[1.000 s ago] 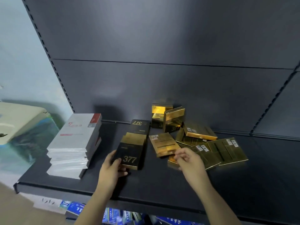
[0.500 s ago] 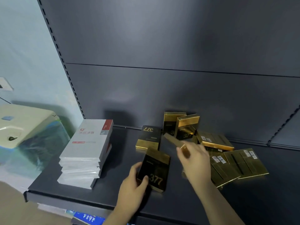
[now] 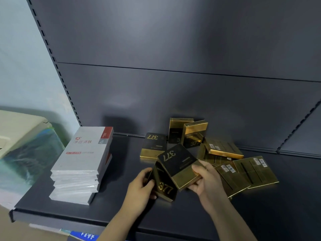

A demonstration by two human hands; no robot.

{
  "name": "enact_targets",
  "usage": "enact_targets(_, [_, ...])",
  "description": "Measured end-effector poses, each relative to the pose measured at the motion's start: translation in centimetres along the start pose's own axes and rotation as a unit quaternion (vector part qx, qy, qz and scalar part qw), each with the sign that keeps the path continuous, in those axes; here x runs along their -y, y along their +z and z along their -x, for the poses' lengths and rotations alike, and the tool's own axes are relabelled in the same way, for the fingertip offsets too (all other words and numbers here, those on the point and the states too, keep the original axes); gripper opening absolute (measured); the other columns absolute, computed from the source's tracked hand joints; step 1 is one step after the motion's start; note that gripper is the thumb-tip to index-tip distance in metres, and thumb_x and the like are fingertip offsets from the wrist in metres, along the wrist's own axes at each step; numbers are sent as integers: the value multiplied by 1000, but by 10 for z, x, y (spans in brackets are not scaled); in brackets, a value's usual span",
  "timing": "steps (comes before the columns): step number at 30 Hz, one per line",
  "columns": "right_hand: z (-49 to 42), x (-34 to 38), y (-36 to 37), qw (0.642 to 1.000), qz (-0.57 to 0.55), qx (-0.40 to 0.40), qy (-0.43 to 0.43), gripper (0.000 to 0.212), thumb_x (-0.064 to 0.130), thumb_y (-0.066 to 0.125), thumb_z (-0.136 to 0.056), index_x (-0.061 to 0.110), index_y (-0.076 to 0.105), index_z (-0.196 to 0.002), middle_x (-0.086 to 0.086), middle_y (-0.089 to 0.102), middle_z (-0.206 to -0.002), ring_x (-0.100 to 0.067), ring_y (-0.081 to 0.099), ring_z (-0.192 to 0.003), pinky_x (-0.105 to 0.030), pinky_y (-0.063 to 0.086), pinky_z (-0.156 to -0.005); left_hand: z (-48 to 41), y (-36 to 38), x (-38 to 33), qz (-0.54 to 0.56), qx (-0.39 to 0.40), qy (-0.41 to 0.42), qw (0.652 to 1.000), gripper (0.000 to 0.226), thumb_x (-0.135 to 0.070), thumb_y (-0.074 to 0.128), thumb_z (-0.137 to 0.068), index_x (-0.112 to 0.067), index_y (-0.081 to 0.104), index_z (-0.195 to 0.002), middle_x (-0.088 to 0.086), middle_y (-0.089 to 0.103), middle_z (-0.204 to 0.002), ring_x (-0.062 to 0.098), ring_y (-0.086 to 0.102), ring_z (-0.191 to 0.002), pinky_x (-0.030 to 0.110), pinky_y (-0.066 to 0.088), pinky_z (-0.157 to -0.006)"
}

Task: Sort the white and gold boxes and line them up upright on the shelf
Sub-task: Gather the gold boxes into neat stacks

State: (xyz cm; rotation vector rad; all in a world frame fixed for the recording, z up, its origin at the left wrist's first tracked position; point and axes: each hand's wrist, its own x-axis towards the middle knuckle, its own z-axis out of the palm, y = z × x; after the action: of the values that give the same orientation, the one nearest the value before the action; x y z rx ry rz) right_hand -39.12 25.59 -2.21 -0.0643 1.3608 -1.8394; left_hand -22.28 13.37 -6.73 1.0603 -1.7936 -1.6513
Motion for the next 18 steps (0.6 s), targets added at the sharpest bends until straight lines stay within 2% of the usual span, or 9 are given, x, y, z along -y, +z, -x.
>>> enact_targets(3, [1,1,-2,1000,-3,-10,2,25,6,62,-87,15,61,-110,-14,71,-103,-24,73,-87,-38,58,-61,1,-2,3,-5,6,16,1000,34,-5,53,-94,-30,62,-115,1,75,-84,14,70,-64,30,60,-62])
enact_targets(5, [0,6,-6,1000,11,-15,10,21,13,62,-89,17,61,-109,-13,70,-105,-26,71,-92,-38,57,-67,2,-4,5,1,6,24,1000,34,-7,52,-96,-30,65,-117,8,74,-89,17,70,-67,34,60,-65])
enact_targets(7, [0,15,-9,996,88,8,3,20,26,60,-91,19,64,-109,-12,70,-108,-28,69,-97,-40,56,-73,3,-4,8,25,2,23,999,34,-9,46,-100,-29,71,-113,8,75,-92,17,70,-72,31,59,-64])
enact_targets(9, [0,27,-9,973,224,37,-45,17,36,56,-92,30,70,-102,-3,71,-103,-22,69,-94,-34,53,-71,4,-4,8,53,-11,12,998,42,-10,39,-102,-22,79,-97,9,76,-97,19,72,-85,27,57,-68])
enact_targets(12, [-4,37,-1,891,432,86,-114,16,33,58,-93,44,69,-98,12,68,-103,-7,64,-93,-27,48,-74,9,-3,7,41,-59,59,996,47,-3,42,-100,-17,79,-76,7,72,-101,12,67,-100,22,49,-88])
enact_targets(14, [-13,31,10,848,504,112,-119,24,31,64,-90,39,66,-113,6,68,-114,-12,63,-104,-34,51,-87,12,-2,7,-28,-71,108,991,38,-3,48,-98,-21,76,-81,-2,69,-106,2,62,-103,13,43,-91])
enact_targets(15, [-18,25,17,824,542,108,-126,33,32,66,-88,37,63,-121,4,67,-119,-15,61,-109,-35,49,-92,12,-1,7,-44,-63,122,990,30,-5,51,-97,-23,73,-88,-4,69,-107,1,62,-104,14,43,-91])
enact_targets(17, [-27,14,29,726,659,84,-179,50,38,63,-89,36,50,-136,3,62,-129,-16,56,-118,-33,44,-95,10,2,7,-70,-37,131,988,22,-7,57,-94,-24,66,-106,-7,66,-111,3,61,-106,22,46,-93])
enact_targets(18, [-30,9,33,672,703,68,-222,55,42,60,-90,34,42,-142,3,59,-134,-18,53,-122,-35,43,-98,8,3,6,-83,-33,136,987,27,-6,60,-92,-24,61,-112,-7,63,-113,3,59,-108,24,46,-96])
